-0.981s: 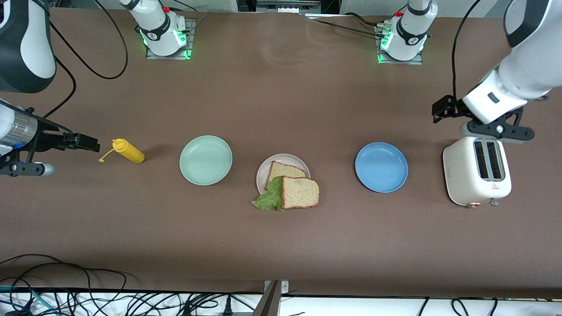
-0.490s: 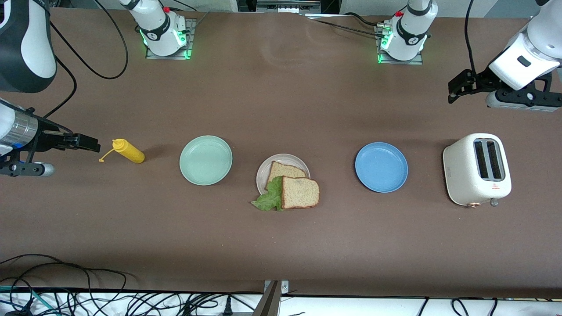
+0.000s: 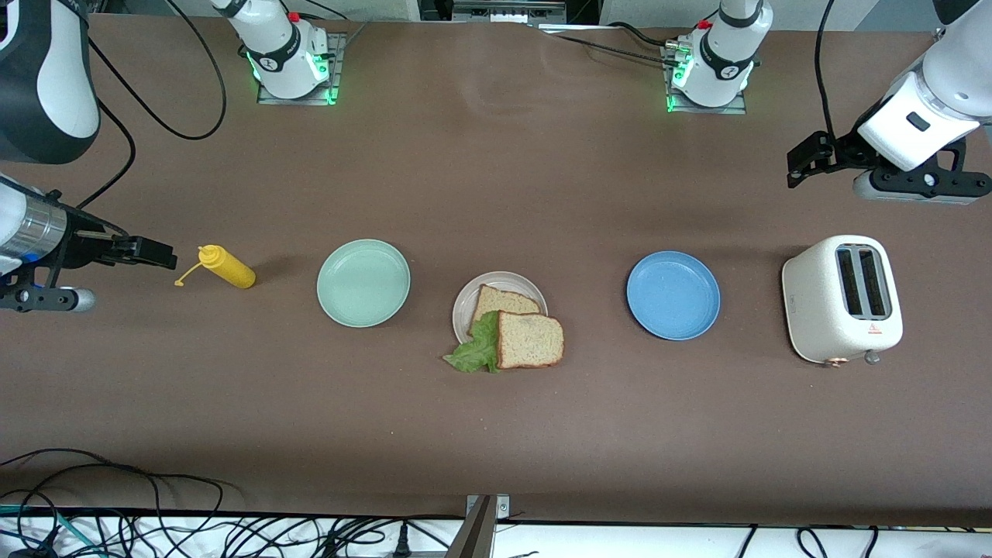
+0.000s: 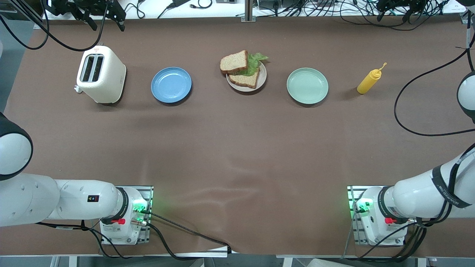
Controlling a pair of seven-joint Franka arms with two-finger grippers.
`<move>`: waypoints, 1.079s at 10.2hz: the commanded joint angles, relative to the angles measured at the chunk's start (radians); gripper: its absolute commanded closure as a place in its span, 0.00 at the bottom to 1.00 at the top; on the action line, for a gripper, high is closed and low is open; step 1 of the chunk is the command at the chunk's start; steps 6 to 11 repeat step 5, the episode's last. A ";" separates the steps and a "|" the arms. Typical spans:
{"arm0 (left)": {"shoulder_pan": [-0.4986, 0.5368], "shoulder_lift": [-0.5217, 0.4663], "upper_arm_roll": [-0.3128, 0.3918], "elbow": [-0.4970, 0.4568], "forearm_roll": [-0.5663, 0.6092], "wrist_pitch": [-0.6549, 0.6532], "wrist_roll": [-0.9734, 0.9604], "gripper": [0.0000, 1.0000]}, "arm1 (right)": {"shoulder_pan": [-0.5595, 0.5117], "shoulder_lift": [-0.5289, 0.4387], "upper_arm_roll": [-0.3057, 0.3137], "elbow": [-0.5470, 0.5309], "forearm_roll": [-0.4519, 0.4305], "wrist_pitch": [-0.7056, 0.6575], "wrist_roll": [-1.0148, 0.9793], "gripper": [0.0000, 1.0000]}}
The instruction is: Make sandwich on beige plate with both arms
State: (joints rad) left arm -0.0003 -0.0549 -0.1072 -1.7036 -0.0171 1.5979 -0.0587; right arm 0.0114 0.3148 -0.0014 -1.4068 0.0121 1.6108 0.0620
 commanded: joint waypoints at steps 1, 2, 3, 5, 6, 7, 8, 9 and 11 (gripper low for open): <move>0.017 0.013 0.001 0.021 -0.007 0.000 -0.006 0.00 | 0.002 -0.023 0.000 -0.018 -0.006 0.008 0.010 0.00; 0.019 0.015 0.003 0.022 -0.007 0.000 -0.006 0.00 | 0.002 -0.022 0.000 -0.018 -0.006 0.008 0.010 0.00; 0.026 0.015 0.003 0.022 -0.007 0.000 -0.004 0.00 | 0.004 -0.023 0.000 -0.018 -0.006 0.008 0.010 0.00; 0.029 0.015 0.001 0.022 -0.007 0.000 -0.006 0.00 | 0.004 -0.023 0.000 -0.018 -0.006 0.008 0.010 0.00; 0.029 0.015 0.001 0.022 -0.007 0.000 -0.006 0.00 | 0.004 -0.023 0.000 -0.018 -0.006 0.008 0.010 0.00; 0.029 0.015 0.001 0.022 -0.007 0.000 -0.006 0.00 | 0.004 -0.023 0.000 -0.018 -0.006 0.008 0.010 0.00; 0.029 0.015 0.001 0.022 -0.007 0.000 -0.006 0.00 | 0.004 -0.023 0.000 -0.018 -0.006 0.008 0.010 0.00; 0.029 0.015 0.001 0.022 -0.007 0.000 -0.006 0.00 | 0.004 -0.023 0.000 -0.018 -0.006 0.008 0.010 0.00; 0.029 0.015 0.001 0.022 -0.007 0.000 -0.006 0.00 | 0.004 -0.023 0.000 -0.018 -0.006 0.008 0.010 0.00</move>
